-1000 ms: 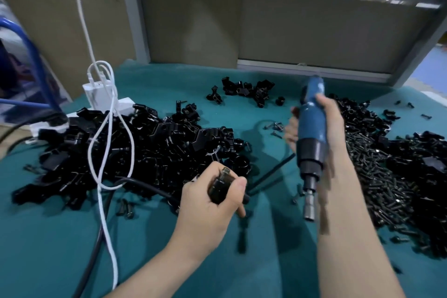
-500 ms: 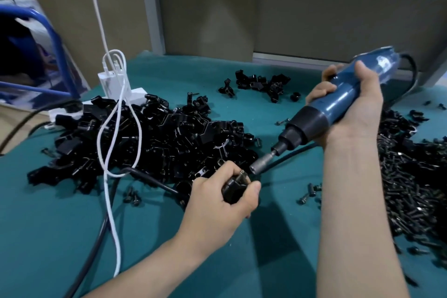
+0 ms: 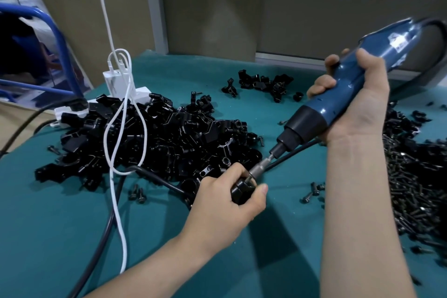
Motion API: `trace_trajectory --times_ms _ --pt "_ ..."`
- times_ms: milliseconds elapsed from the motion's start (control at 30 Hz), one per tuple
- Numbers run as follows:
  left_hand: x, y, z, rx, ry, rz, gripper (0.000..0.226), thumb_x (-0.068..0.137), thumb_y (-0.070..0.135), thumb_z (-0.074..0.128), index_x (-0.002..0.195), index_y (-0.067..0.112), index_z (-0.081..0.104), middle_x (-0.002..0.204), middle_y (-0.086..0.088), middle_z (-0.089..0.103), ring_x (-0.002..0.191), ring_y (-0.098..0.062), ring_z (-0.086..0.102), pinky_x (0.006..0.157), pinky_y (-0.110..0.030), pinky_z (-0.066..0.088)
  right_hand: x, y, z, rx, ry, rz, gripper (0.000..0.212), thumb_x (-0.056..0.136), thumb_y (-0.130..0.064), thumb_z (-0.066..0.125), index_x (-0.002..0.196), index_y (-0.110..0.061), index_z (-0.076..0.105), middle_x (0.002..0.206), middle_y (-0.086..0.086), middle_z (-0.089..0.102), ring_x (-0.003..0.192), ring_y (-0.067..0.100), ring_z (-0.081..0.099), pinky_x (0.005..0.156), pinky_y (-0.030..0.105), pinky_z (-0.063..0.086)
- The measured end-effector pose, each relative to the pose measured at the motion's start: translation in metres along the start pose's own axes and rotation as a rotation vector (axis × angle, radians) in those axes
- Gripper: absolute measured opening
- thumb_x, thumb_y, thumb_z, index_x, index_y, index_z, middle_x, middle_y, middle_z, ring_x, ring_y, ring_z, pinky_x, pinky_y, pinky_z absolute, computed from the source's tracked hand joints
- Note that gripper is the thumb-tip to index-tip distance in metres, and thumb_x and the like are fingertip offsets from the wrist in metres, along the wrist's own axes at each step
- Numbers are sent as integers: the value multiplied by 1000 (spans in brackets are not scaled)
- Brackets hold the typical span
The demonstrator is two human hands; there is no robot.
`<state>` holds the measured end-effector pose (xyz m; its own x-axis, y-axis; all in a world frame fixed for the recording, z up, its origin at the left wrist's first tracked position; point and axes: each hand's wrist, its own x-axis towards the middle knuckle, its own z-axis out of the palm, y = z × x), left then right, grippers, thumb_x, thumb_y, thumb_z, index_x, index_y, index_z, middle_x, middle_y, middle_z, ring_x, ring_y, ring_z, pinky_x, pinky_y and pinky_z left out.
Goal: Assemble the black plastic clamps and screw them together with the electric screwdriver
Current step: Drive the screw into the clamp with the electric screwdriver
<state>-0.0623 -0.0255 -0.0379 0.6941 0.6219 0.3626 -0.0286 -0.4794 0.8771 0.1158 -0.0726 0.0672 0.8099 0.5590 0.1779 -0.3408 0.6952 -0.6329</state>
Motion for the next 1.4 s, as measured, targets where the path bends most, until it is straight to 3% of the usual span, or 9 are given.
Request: trace_trajectory --times_ms 233,300,433,500,633,733,1033,1233,1400 --pt "-2 0 2 -33 -54 -51 36 72 50 55 70 14 55 52 -9 60 45 -21 54 49 -31 45 -1 0 -1 -18 -63 -1 6 93 -22 49 90 -17 48 75 -3 55 46 7 42 47 19 40" --pt "-3 1 2 -108 -84 -89 32 74 48 57 70 16 56 49 -5 61 42 -13 53 47 -20 41 -2 0 -2 25 -83 5 8 93 -23 47 89 -17 49 74 -4 54 46 6 41 46 18 40" --pt "-3 2 3 -264 -161 -146 29 75 45 59 69 17 55 46 -3 59 45 -15 51 52 -22 42 -1 0 -4 103 -168 0 10 93 -25 43 91 -17 49 75 -5 55 44 6 43 45 18 40" --pt "-1 4 3 -375 -221 -177 26 81 34 60 71 11 53 43 -1 57 39 -8 48 48 -14 38 0 1 -5 158 -228 5 11 92 -26 42 93 -17 49 75 -6 55 43 6 44 44 18 40" --pt "3 5 -2 -547 -398 -300 32 75 41 60 74 10 51 41 0 54 32 -6 35 38 -14 28 1 2 -8 350 -355 35 26 74 -12 71 93 -10 53 77 2 57 41 12 48 41 21 43" --pt "6 3 -3 -571 -460 -327 38 70 52 56 70 15 55 41 0 54 35 -10 35 40 -19 25 1 -1 -10 481 -462 71 47 55 0 83 93 -6 55 77 8 59 38 18 49 40 22 44" --pt "5 0 -3 -550 -491 -292 34 72 51 55 69 17 55 41 1 54 40 -18 35 45 -27 24 2 -4 -8 502 -521 79 46 59 4 81 95 -3 53 71 10 57 38 20 49 39 24 44" --pt "7 -1 -3 -499 -501 -200 34 80 39 56 74 6 51 42 5 57 33 -1 39 41 -8 31 3 -1 -12 484 -481 93 50 55 3 83 94 -4 52 71 9 56 37 19 48 38 24 44" --pt "6 -1 -2 -500 -472 -203 21 87 21 50 72 6 50 42 4 56 32 1 44 43 -4 34 3 0 -11 426 -480 65 49 56 -1 84 95 -5 53 73 7 56 38 17 48 39 24 44"
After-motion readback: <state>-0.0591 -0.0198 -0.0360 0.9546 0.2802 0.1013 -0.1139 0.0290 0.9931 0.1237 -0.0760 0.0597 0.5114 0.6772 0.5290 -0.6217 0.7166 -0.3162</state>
